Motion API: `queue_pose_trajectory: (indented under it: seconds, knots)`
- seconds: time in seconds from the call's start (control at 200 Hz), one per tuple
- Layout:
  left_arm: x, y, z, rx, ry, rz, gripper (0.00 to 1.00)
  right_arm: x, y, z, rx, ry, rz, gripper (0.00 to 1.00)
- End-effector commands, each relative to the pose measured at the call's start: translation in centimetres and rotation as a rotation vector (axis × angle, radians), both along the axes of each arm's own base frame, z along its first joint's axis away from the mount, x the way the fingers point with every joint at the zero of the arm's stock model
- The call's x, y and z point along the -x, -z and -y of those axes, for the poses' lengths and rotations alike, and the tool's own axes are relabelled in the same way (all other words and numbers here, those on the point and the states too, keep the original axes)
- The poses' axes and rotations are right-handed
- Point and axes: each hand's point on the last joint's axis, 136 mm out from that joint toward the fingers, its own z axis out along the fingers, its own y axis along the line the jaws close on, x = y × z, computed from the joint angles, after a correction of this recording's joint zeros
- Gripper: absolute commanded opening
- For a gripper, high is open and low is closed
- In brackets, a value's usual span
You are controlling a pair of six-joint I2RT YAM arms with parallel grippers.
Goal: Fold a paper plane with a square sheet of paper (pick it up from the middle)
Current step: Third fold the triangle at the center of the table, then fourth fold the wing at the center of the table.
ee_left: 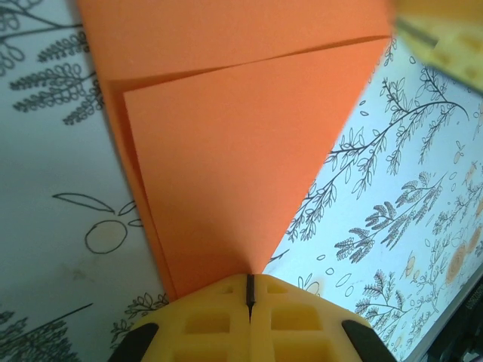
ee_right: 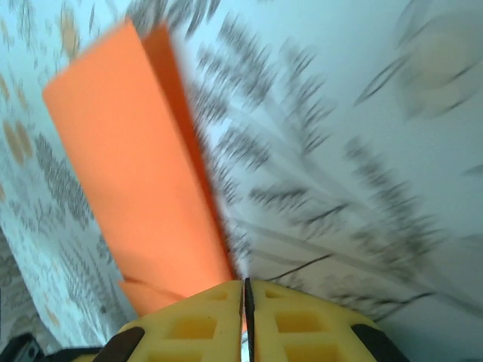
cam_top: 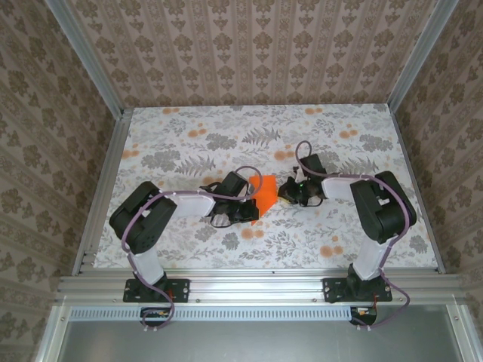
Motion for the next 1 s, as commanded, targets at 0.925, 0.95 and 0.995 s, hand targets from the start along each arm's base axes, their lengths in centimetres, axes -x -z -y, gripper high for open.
queue_pose_trajectory:
  seconds: [0.925,0.95,0.995]
  knots:
    - [-2.2,-2.2,-1.9,-0.181,-0.112,0.168,0.10,4.2,-4.1,-2.3,-0.121,0.051,0.111,0.71]
    - [-2.2,-2.0,-2.1,-0.190,-0.116,0.169,0.09,4.1,-4.1,-2.5,-0.126,0.048,0.110,0.70]
    - [-2.3,-1.9,-2.4,-0.200,-0.124,0.172,0.08,4.0,-3.8,-2.9,-0.137,0.043,0.105,0.69]
